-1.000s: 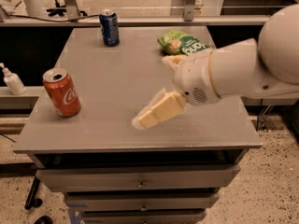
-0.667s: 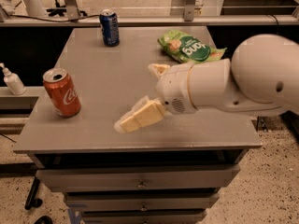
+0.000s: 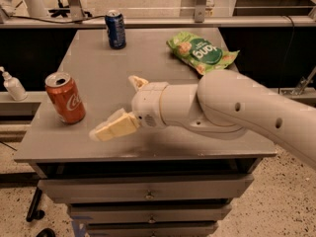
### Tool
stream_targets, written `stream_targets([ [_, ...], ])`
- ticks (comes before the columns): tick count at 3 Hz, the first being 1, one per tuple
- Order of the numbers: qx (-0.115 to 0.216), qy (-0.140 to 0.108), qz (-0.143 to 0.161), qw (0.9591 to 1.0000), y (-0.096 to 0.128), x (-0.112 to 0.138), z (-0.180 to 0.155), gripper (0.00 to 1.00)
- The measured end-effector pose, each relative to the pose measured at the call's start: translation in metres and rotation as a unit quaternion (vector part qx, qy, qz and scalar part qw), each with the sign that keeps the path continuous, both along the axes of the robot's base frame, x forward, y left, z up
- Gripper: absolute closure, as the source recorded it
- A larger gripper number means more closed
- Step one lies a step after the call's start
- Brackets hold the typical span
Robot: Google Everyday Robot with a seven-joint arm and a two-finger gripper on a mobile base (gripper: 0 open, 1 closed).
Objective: Move coke can near green rice chip bag
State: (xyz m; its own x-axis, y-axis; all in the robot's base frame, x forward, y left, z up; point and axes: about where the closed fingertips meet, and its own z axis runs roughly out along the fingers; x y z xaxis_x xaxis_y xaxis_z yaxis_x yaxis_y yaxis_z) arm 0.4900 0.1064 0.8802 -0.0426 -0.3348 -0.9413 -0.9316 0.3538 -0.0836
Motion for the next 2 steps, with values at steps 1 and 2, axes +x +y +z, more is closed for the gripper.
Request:
stream_targets([
  [1,0.037,-0.010,0.004,0.9993,0.033,0.021,-0.012,0.00],
  [2,0.073,-0.017,0.003,0.9972,0.062,0.044,-0.020,0.00],
])
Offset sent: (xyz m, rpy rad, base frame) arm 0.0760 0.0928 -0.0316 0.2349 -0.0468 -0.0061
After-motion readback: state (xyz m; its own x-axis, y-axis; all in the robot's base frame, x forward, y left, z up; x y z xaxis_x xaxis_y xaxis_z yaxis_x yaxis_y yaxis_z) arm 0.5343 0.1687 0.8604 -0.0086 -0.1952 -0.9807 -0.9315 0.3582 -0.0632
